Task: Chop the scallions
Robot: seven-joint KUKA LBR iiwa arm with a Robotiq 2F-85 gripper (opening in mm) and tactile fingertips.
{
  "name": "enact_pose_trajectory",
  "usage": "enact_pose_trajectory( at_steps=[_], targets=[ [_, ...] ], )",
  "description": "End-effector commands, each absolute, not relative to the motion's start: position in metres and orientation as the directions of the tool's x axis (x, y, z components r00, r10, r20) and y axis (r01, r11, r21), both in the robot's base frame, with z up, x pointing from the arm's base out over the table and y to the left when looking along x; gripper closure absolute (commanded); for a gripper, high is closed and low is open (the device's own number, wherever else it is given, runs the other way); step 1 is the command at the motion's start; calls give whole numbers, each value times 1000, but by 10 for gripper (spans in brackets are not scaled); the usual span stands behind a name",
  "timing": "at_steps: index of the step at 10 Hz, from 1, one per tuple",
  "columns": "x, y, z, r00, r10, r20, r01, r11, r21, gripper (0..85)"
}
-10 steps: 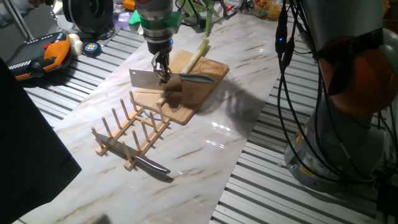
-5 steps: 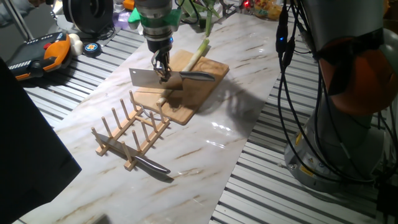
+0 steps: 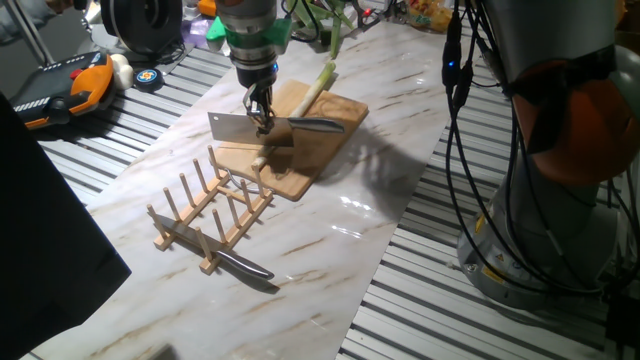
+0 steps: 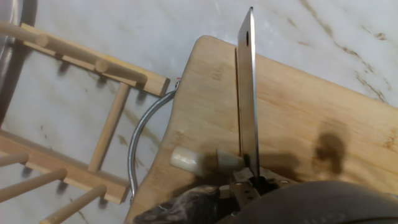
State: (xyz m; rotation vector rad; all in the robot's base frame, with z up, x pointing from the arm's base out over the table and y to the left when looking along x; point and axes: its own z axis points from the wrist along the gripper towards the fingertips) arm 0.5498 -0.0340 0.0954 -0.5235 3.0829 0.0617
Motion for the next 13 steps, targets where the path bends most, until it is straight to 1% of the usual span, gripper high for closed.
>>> enact_pose_trajectory(
  at_steps=[1, 13],
  targets=[
    [549, -34, 94, -944, -330, -20, -330, 943, 38, 843],
    [549, -32, 91, -945, -325, -28, -326, 945, 39, 843]
  ],
)
